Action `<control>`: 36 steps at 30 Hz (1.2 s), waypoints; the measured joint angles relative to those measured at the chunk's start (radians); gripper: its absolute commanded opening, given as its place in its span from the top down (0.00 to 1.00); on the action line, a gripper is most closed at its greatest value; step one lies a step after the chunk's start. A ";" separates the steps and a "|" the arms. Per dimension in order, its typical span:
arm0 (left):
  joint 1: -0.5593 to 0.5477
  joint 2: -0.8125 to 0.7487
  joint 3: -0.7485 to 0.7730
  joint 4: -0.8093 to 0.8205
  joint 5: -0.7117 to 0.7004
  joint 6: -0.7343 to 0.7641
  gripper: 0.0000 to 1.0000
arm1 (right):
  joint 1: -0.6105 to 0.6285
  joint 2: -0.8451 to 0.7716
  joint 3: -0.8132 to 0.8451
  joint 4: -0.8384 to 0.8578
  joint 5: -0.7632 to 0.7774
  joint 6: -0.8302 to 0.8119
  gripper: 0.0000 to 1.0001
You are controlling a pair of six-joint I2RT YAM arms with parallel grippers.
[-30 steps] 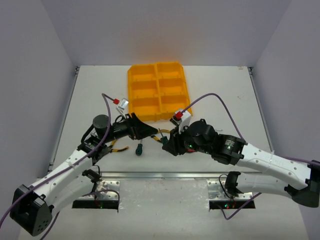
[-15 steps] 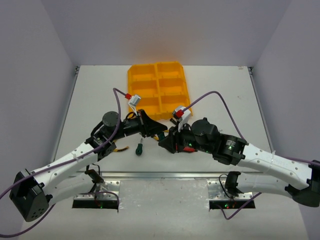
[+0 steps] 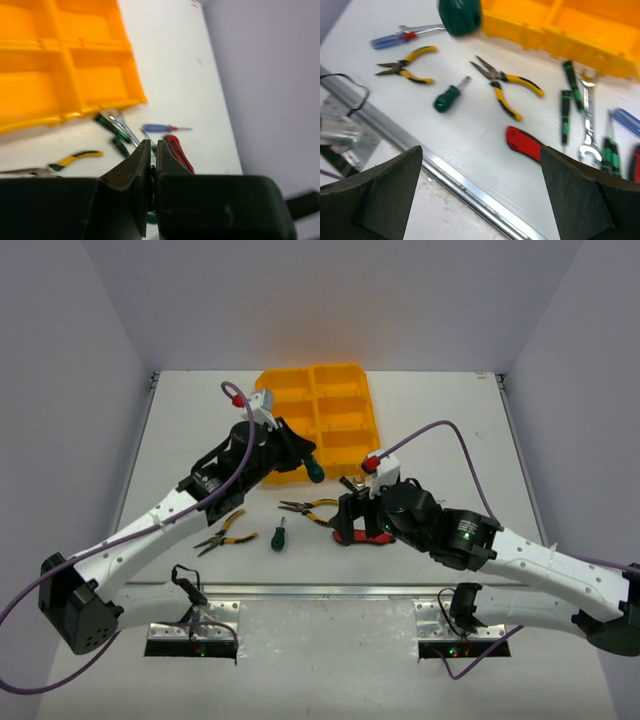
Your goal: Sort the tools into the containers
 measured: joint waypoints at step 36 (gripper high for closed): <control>0.395 1.248 1.072 0.148 -0.168 0.326 0.00 | -0.002 -0.010 -0.147 -0.184 0.089 0.043 0.01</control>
